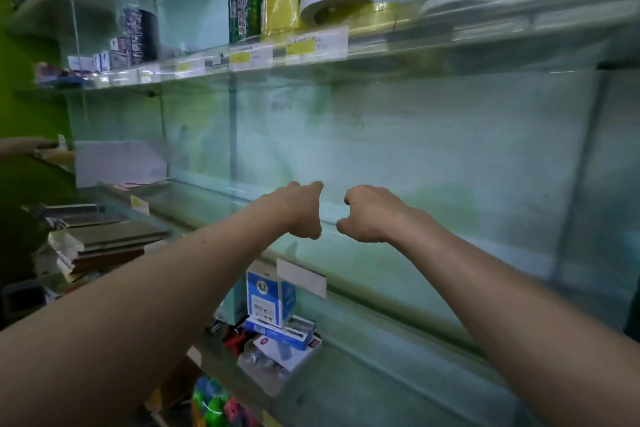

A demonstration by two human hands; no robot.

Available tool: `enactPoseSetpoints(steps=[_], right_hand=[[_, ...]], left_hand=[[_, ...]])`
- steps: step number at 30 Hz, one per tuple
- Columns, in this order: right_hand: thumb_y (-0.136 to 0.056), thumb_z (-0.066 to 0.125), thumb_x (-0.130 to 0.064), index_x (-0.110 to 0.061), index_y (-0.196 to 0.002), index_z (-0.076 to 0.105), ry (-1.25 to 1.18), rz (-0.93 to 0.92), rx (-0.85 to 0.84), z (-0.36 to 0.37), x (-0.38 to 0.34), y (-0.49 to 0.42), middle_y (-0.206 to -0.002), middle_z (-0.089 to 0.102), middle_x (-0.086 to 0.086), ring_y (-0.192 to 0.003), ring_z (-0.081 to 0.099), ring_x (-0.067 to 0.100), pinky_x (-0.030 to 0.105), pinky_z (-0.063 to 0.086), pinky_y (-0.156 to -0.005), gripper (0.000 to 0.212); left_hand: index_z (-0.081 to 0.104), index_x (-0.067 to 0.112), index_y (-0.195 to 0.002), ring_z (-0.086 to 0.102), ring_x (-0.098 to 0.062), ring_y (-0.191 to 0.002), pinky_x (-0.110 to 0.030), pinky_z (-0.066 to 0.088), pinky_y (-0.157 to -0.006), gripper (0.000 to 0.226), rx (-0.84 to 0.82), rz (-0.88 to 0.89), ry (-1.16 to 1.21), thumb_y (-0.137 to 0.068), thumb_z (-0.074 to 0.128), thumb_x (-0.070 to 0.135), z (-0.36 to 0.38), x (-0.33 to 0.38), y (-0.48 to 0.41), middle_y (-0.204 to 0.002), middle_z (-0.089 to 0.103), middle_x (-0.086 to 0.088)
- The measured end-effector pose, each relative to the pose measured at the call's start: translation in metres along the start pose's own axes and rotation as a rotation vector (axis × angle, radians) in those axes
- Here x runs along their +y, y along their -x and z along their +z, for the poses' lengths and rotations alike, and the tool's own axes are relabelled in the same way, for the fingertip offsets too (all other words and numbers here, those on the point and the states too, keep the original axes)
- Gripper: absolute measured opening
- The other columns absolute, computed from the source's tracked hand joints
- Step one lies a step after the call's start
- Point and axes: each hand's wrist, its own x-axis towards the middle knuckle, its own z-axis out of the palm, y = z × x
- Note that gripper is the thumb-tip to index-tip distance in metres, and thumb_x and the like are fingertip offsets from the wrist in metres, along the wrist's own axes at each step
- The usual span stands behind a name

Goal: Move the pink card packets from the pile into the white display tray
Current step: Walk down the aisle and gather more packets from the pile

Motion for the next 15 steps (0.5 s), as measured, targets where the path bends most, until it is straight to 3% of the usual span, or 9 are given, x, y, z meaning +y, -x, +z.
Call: enactPoseSetpoints(steps=[7, 12, 15], right_hand=[[-0.086, 0.055, -0.021, -0.014, -0.094, 0.049, -0.013, -0.029, 0.005, 0.017, -0.025, -0.052, -0.103, 0.054, 0.007, -0.089, 0.046, 0.026, 0.032, 0.037, -0.068, 0.012], [-0.089, 0.054, -0.024, -0.011, -0.126, 0.049, -0.014, -0.011, 0.007, 0.030, -0.049, -0.087, -0.125, 0.050, 0.009, -0.114, 0.045, 0.028, 0.031, 0.039, -0.079, 0.040], [-0.089, 0.053, -0.025, -0.011, -0.131, 0.046, -0.015, 0.011, 0.014, 0.036, -0.071, -0.110, -0.130, 0.048, 0.009, -0.120, 0.042, 0.029, 0.034, 0.040, -0.088, 0.045]], left_hand=[[0.019, 0.021, -0.148, 0.051, -0.032, -0.113, -0.045, 0.048, -0.094, 0.080, 0.010, -0.016, -0.007, -0.083, 0.066, 0.024, 0.004, -0.041, -0.044, -0.140, 0.035, -0.014], [0.017, 0.023, -0.148, 0.054, -0.032, -0.107, -0.043, 0.050, -0.089, 0.080, 0.003, 0.011, -0.005, -0.083, 0.064, 0.023, 0.008, -0.079, -0.076, -0.137, 0.036, -0.012], [0.016, 0.024, -0.148, 0.052, -0.032, -0.112, -0.043, 0.049, -0.092, 0.081, 0.003, 0.042, -0.016, -0.083, 0.064, 0.024, 0.008, -0.109, -0.096, -0.135, 0.037, -0.012]])
